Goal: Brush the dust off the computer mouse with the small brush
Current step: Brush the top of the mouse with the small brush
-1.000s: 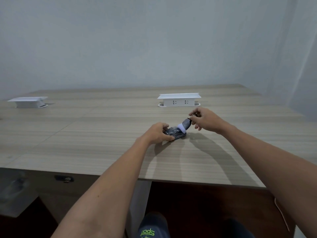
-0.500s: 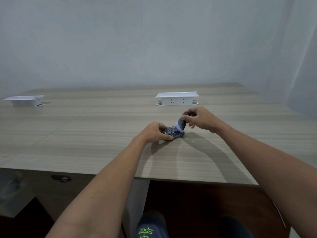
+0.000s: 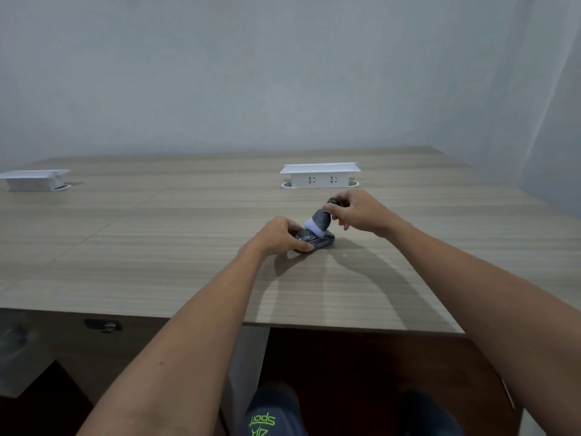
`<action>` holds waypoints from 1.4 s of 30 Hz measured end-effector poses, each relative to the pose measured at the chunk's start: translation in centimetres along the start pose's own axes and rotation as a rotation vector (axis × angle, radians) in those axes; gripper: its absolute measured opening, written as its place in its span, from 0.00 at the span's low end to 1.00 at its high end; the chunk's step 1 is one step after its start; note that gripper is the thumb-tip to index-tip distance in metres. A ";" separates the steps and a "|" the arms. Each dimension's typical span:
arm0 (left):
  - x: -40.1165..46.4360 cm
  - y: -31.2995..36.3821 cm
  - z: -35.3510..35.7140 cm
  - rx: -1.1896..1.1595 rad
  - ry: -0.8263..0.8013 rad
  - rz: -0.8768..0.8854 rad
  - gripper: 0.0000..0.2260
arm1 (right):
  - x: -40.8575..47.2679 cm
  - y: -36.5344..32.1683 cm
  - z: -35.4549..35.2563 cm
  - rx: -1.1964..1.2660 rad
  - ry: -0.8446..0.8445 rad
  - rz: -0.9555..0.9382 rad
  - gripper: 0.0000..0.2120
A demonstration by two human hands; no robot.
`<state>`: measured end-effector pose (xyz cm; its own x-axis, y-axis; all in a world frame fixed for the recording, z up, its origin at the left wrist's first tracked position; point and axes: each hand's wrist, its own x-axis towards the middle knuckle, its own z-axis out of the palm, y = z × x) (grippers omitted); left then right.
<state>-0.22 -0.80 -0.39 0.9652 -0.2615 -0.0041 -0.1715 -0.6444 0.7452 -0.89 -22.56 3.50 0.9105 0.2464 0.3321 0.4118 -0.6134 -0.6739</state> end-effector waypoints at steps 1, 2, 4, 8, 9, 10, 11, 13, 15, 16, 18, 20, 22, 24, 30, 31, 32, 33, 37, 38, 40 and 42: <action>0.0 0.0 0.1 -0.008 0.003 0.004 0.17 | 0.1 0.1 -0.1 -0.031 0.014 0.005 0.12; 0.0 -0.1 0.2 -0.017 0.008 0.008 0.17 | 0.1 0.4 -0.4 -0.082 0.025 0.013 0.12; -0.1 -0.1 0.2 -0.025 0.016 0.013 0.18 | -0.1 1.1 -1.0 -0.212 0.024 0.041 0.11; 0.0 0.1 0.1 -0.009 0.005 0.012 0.17 | -0.4 1.5 -1.0 -0.261 0.015 0.045 0.11; 0.1 0.1 0.1 -0.005 0.002 0.013 0.17 | -0.3 1.2 -0.8 -0.239 0.018 0.034 0.11; 0.1 0.2 0.0 -0.001 0.001 0.013 0.17 | -0.3 1.0 -0.7 -0.214 0.018 0.026 0.11; 0.2 0.2 0.0 0.003 -0.001 0.013 0.17 | -0.2 0.8 -0.5 -0.185 0.015 0.021 0.11; 0.2 0.3 0.0 0.016 -0.003 0.011 0.17 | -0.2 0.7 -0.6 -0.094 -0.004 0.026 0.12; 0.3 0.3 0.0 0.018 -0.002 0.006 0.17 | -0.3 0.9 -1.0 -0.035 -0.013 0.038 0.13; 0.3 0.3 -0.1 0.015 -0.002 0.005 0.17 | -0.4 1.1 -1.3 -0.043 -0.009 0.048 0.12; 0.3 0.3 -0.1 0.011 -0.003 0.003 0.18 | -0.6 1.6 -1.6 -0.133 -0.013 0.068 0.12; 0.2 0.3 -0.1 0.009 -0.008 -0.001 0.18 | -0.7 1.7 -1.6 -0.216 -0.023 0.077 0.12; 0.3 0.3 -0.1 0.012 -0.010 -0.003 0.18 | -0.4 1.2 -1.2 -0.183 -0.002 0.065 0.12; 0.2 0.4 -0.1 0.020 -0.011 -0.009 0.18 | 0.1 0.4 -0.7 -0.121 0.015 0.036 0.12; 0.1 0.3 -0.3 0.011 -0.027 -0.002 0.19 | 0.9 0.2 -0.7 -0.278 -0.020 0.020 0.13; 0.0 0.3 -0.3 0.011 -0.030 0.006 0.18 | 0.9 0.5 -0.8 -0.325 -0.030 0.035 0.13; 0.0 0.4 -0.3 0.014 -0.034 0.011 0.18 | 0.9 0.7 -0.9 -0.345 -0.035 0.046 0.13; 0.0 0.4 -0.3 0.016 -0.037 0.013 0.18 | 1.0 0.7 -1.0 -0.342 -0.041 0.046 0.13; 0.0 0.4 -0.5 0.000 -0.050 0.008 0.19 | 1.4 0.1 -0.4 -0.196 -0.032 0.021 0.11; 0.0 0.5 -0.5 -0.002 -0.057 0.009 0.19 | 1.5 0.1 -0.4 -0.190 -0.025 0.019 0.11; -0.1 0.6 -0.6 -0.006 -0.067 0.012 0.18 | 1.6 0.4 -0.5 -0.248 -0.022 0.029 0.12; -0.1 0.6 -0.6 -0.011 -0.071 0.012 0.19 | 1.7 0.6 -0.6 -0.342 -0.055 0.042 0.13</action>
<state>-0.32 -0.71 0.44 0.9467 -0.3194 -0.0424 -0.1800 -0.6332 0.7528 0.85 -22.98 4.00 0.9309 0.2502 0.2660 0.3460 -0.8373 -0.4233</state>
